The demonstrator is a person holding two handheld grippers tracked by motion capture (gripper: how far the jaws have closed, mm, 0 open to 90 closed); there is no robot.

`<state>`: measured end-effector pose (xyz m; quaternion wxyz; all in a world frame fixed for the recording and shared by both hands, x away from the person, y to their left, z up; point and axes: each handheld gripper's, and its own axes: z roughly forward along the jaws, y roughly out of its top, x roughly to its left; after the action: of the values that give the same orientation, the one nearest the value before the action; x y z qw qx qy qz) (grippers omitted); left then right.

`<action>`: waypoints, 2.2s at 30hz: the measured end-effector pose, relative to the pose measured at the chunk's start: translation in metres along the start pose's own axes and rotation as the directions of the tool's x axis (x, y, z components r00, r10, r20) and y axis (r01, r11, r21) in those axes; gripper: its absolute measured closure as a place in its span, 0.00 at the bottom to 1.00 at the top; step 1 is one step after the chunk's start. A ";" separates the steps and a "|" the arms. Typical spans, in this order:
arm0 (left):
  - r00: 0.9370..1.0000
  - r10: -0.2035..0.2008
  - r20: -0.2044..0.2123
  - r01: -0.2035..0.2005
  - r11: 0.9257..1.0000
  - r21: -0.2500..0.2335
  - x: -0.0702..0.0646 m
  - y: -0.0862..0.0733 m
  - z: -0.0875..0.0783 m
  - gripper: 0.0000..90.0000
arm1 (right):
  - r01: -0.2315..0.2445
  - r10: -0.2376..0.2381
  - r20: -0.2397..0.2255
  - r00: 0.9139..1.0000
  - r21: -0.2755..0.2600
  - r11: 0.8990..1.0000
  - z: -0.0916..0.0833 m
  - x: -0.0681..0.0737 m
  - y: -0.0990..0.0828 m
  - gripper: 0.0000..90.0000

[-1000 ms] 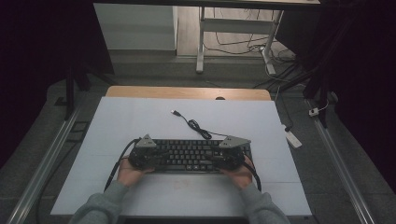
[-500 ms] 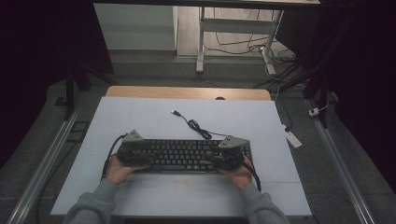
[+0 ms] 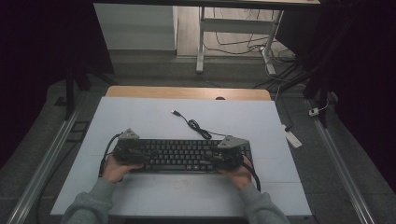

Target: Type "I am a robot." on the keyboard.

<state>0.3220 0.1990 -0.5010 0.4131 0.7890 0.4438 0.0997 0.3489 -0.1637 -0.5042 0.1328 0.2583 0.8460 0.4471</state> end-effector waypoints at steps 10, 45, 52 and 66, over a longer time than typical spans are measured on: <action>1.000 0.002 -0.003 -0.002 1.000 0.008 -0.001 0.000 0.001 0.29 | -0.004 0.003 -0.010 1.000 -0.011 1.000 0.002 0.002 0.002 0.60; 1.000 0.023 -0.002 -0.023 0.999 0.026 -0.003 0.000 0.005 0.29 | 0.050 -0.047 -0.062 0.997 0.060 0.997 0.060 0.024 0.038 0.99; 1.000 0.025 -0.004 -0.025 0.999 0.028 -0.003 0.000 0.005 0.29 | 0.036 -0.033 -0.039 0.999 0.082 0.996 0.068 0.022 0.035 0.99; 0.999 0.031 -0.007 -0.031 0.999 0.032 -0.003 -0.001 0.005 0.29 | 0.029 -0.026 -0.027 0.999 0.100 0.995 0.075 0.021 0.035 0.99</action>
<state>0.3221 0.1939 -0.5039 0.3971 0.8020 0.4345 0.1017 0.3765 -0.0840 -0.5176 0.1150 0.2473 0.8725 0.4055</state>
